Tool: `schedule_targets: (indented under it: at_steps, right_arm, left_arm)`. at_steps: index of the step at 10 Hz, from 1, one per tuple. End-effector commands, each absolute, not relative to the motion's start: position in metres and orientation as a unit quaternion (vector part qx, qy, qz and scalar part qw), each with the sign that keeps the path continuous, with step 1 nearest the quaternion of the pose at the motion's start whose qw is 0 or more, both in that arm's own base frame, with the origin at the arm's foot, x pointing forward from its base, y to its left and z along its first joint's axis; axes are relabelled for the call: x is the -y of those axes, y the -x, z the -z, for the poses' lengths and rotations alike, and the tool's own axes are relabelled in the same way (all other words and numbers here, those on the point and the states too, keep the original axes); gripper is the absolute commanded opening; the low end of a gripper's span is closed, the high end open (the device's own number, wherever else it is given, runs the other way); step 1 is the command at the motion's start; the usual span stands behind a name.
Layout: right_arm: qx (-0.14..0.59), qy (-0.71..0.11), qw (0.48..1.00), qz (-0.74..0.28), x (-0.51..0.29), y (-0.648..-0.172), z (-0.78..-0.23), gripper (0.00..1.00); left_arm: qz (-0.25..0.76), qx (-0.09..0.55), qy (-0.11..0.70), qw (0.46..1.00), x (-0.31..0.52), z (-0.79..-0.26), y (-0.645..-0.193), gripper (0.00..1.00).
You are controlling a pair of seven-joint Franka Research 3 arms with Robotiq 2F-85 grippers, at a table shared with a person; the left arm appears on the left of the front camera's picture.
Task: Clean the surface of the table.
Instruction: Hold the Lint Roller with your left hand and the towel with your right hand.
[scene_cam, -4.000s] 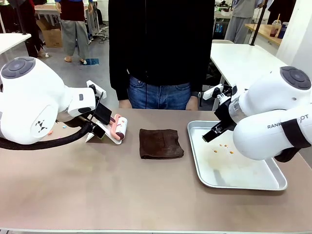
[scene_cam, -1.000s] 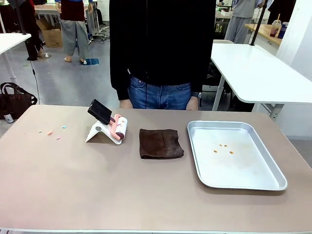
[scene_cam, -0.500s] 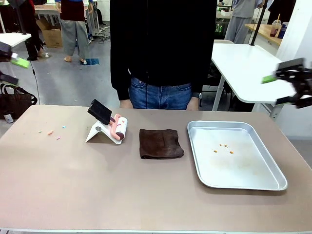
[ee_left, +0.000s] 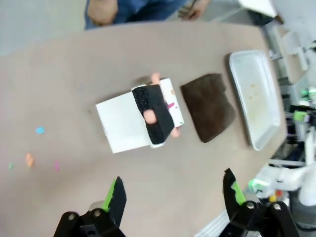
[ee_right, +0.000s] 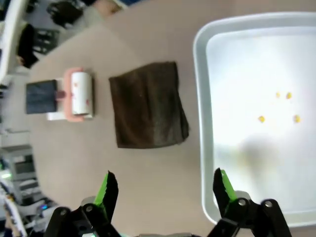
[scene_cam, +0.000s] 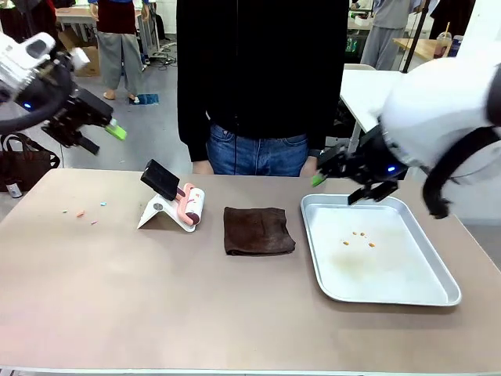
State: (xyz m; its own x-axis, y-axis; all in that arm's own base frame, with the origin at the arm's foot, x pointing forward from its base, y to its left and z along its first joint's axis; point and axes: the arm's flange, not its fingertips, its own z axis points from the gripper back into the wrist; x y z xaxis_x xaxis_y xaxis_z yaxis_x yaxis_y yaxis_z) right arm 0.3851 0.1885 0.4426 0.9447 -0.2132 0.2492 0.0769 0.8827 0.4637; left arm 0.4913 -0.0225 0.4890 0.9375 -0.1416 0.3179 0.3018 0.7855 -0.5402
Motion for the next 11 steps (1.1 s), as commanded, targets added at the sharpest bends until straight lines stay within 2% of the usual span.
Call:
schedule_targets:
  at_steps: [1, 2, 4, 5, 6, 9, 10, 11]
  right_arm:
    - [0.103, -0.209, 0.968, 0.088, -0.220, -0.419, -0.428, 1.00]
    - [0.088, -0.193, 0.974, 0.078, -0.236, -0.426, -0.410, 1.00]
    - [0.050, -0.211, 0.973, 0.085, -0.243, -0.432, -0.392, 1.00]
    - [0.053, -0.207, 0.971, 0.105, -0.233, -0.435, -0.396, 1.00]
    - [0.061, -0.200, 0.976, 0.068, -0.241, -0.423, -0.383, 1.00]
    - [0.053, -0.205, 0.974, 0.077, -0.239, -0.430, -0.381, 1.00]
    - [0.067, -0.133, 0.983, 0.107, -0.257, -0.447, -0.381, 1.00]
    - [0.058, -0.111, 0.989, 0.078, -0.276, -0.464, -0.378, 1.00]
  left_arm:
    - [0.098, 0.107, 0.286, 0.947, 0.027, -0.475, -0.513, 1.00]
    - [0.086, 0.107, 0.290, 0.947, 0.036, -0.459, -0.522, 1.00]
    - [0.067, 0.113, 0.302, 0.944, 0.042, -0.444, -0.530, 1.00]
    - [0.073, 0.109, 0.317, 0.939, 0.038, -0.447, -0.526, 1.00]
    - [0.088, 0.104, 0.293, 0.946, 0.038, -0.436, -0.526, 1.00]
    - [0.088, 0.104, 0.293, 0.946, 0.038, -0.436, -0.526, 1.00]
    - [0.083, 0.105, 0.298, 0.945, 0.038, -0.434, -0.528, 1.00]
    - [0.056, 0.093, 0.312, 0.944, 0.046, -0.429, -0.539, 1.00]
